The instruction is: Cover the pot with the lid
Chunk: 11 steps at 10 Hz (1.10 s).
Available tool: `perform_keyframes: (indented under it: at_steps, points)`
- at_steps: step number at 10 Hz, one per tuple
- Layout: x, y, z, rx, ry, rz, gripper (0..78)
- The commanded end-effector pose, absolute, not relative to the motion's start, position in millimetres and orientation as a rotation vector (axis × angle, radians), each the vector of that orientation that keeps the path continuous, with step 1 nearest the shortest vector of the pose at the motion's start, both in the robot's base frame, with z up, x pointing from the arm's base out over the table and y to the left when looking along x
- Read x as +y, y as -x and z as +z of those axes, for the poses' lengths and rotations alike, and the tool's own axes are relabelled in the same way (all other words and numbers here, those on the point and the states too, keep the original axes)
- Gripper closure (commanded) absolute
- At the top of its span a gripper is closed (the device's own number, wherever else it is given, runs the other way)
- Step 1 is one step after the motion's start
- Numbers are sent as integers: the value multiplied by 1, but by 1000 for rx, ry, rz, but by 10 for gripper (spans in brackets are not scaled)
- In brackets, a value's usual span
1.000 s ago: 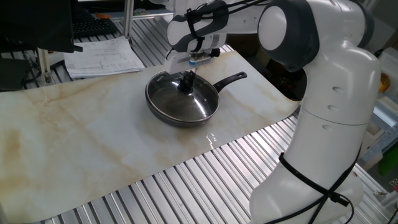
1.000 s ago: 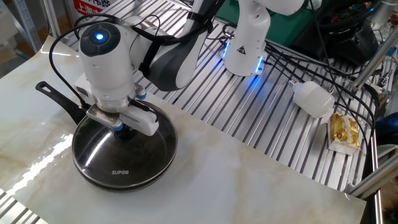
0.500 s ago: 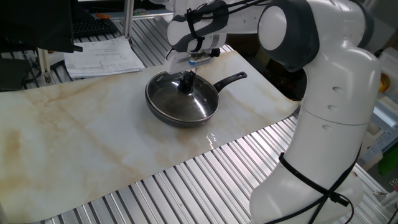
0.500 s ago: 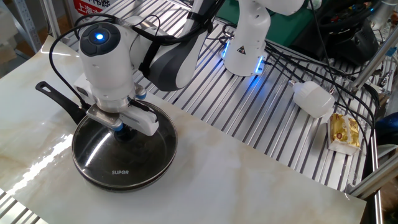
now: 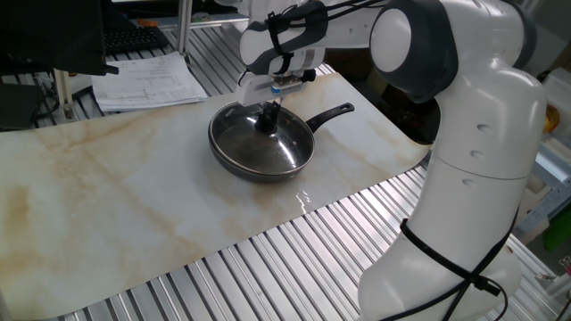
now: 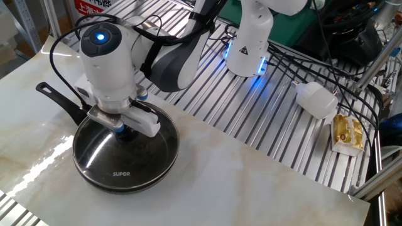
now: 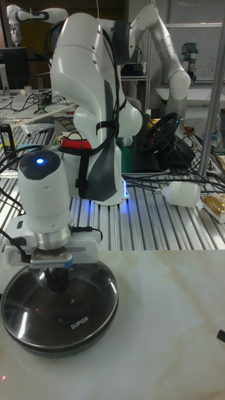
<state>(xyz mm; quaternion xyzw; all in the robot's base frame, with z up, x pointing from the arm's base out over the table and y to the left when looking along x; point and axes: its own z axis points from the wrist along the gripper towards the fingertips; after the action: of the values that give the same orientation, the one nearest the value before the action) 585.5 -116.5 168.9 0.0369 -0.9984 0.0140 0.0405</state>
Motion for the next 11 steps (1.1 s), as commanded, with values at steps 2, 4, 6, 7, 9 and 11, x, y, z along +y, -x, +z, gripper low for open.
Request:
perform_keyframes:
  at_steps: [2, 4, 6, 7, 9, 11]
  points:
    - [-111, -594, 181, -3115, -132, 90, 764]
    - [-111, -594, 181, -3115, -131, 92, 764]
    - [-111, -594, 181, -3116, -127, 92, 764]
    - [-111, -594, 181, -3118, -116, 96, 764]
    - [-111, -594, 181, -3125, -88, 100, 764]
    - [-111, -594, 181, -3128, -83, 100, 2]
